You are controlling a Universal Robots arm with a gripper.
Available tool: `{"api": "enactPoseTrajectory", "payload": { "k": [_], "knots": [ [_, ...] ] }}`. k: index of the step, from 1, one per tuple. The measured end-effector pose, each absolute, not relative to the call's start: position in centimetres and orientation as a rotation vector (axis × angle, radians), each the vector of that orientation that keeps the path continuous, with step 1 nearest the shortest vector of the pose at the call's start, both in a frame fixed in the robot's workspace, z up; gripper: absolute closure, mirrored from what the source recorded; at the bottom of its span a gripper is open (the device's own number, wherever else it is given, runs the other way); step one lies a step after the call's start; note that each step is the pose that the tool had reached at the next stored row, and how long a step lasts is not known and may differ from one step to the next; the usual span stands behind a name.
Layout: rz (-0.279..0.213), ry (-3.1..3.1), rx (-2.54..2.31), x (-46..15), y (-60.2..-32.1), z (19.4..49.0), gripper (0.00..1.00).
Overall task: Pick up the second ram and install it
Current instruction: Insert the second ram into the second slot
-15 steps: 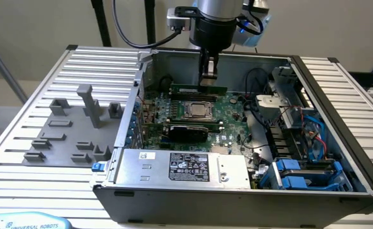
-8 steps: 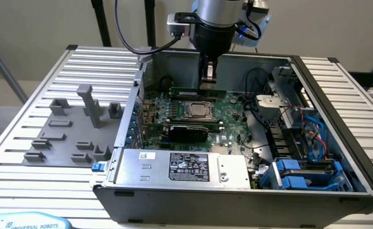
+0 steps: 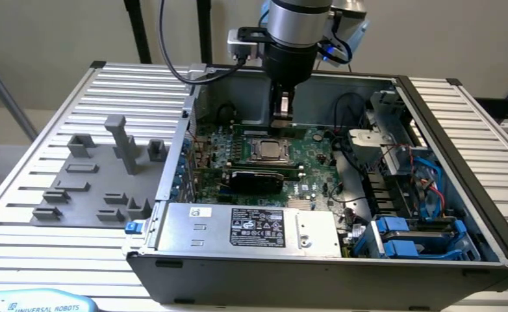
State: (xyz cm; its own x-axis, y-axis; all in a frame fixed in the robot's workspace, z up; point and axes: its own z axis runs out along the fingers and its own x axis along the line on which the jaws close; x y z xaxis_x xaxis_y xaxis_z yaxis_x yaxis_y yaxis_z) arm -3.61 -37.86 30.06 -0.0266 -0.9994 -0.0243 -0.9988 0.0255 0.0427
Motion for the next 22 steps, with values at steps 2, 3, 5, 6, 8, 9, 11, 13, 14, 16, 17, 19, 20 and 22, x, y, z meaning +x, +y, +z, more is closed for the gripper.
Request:
{"api": "enactPoseTrajectory", "payload": {
  "k": [2,3,5,6,8,9,11,13,14,16,17,19,20,22],
  "knots": [
    [-0.075,-2.241,2.183,-3.6,-37.8,29.7,0.86],
    [-0.075,-2.241,2.183,-3.6,-37.8,29.5,0.86],
    [-0.075,-2.241,2.184,-3.6,-37.8,29.2,0.86],
    [-0.075,-2.241,2.184,-3.6,-37.8,29.0,0.86],
    [-0.076,-2.241,2.184,-3.6,-37.8,28.6,0.86],
    [-0.076,-2.241,2.183,-3.6,-37.8,28.4,0.86],
    [-0.076,-2.242,2.183,-3.6,-37.8,28.1,0.86],
    [-0.075,-2.243,2.182,-3.6,-37.8,27.7,0.86],
    [-0.076,-2.243,2.182,-3.6,-37.8,27.5,0.86],
    [-0.076,-2.243,2.182,-3.6,-37.8,27.1,0.86],
    [-0.075,-2.243,2.182,-3.6,-37.8,27.0,0.86],
    [-0.075,-2.243,2.182,-3.6,-37.8,26.6,0.86],
    [-0.075,-2.243,2.182,-3.6,-37.8,26.4,0.86],
    [-0.075,-2.243,2.182,-3.6,-37.8,26.1,0.86]
  ]
}}
